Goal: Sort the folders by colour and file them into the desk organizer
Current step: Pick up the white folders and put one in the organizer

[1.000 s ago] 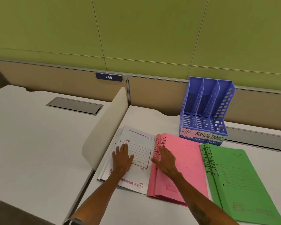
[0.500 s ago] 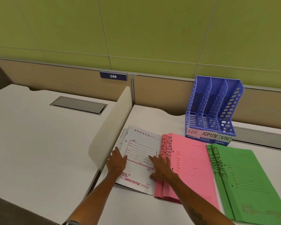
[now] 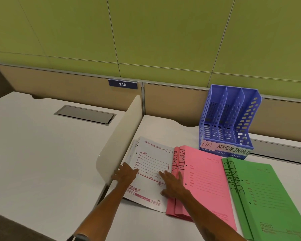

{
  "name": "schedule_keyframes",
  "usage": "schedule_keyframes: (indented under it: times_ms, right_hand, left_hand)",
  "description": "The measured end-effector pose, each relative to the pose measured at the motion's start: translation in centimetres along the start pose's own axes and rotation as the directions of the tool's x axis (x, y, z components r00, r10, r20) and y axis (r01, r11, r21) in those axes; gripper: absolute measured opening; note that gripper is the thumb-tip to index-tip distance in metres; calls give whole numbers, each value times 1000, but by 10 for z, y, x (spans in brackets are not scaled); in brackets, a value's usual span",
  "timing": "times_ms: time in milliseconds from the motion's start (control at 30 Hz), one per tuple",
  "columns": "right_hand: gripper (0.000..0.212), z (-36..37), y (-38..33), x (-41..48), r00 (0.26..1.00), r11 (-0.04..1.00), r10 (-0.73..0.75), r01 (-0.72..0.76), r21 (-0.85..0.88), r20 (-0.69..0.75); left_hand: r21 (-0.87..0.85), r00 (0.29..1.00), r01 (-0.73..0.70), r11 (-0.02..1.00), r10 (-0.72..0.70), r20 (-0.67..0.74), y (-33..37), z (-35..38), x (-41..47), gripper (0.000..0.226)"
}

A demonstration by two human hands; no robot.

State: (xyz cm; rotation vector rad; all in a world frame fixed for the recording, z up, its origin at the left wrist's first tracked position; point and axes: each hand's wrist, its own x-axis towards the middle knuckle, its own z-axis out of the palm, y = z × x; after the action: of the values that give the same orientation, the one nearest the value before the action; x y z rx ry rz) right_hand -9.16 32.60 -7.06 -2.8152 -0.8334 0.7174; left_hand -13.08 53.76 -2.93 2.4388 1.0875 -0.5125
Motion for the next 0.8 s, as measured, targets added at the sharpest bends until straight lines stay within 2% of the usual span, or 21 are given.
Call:
schedule_keyframes:
  times_ms: [167,267,367,433,500,700,800]
  right_hand:
    - [95,-1,0,1,1000,1000,1,-1,5,12]
    - [95,-2,0,1,1000,1000,2,-2,14,16]
    - [95,-2,0,0,1000,1000,2,-3,29,17]
    - [95,-3,0,-1,1000,999,3,-4,41,19]
    - [94,-4,-1,-1,1000,998,4,-5,58,16]
    - [77,-16,-4,-7,999,986,25,-21,163,-26]
    - [69,-28,-8,-8,994,975,83,-66,212,-73]
  left_hand:
    - [-3,1000,7,1000,-7,-11,-5,-2,4,75]
    - [-69,1000,14,998,-16,-24,-5,-2,1,76]
    - [-279,999,-31,960,23,-33,-8,-3,-2,73]
    - [-486,997,-69,871,82,5,-11,-5,-4,67]
    - [-604,992,-78,793,122,33,-13,-9,-9,63]
    - [-691,984,-96,717,172,42,-9,-16,-15,48]
    - [-682,976,-129,720,214,41,-4,-25,-15,41]
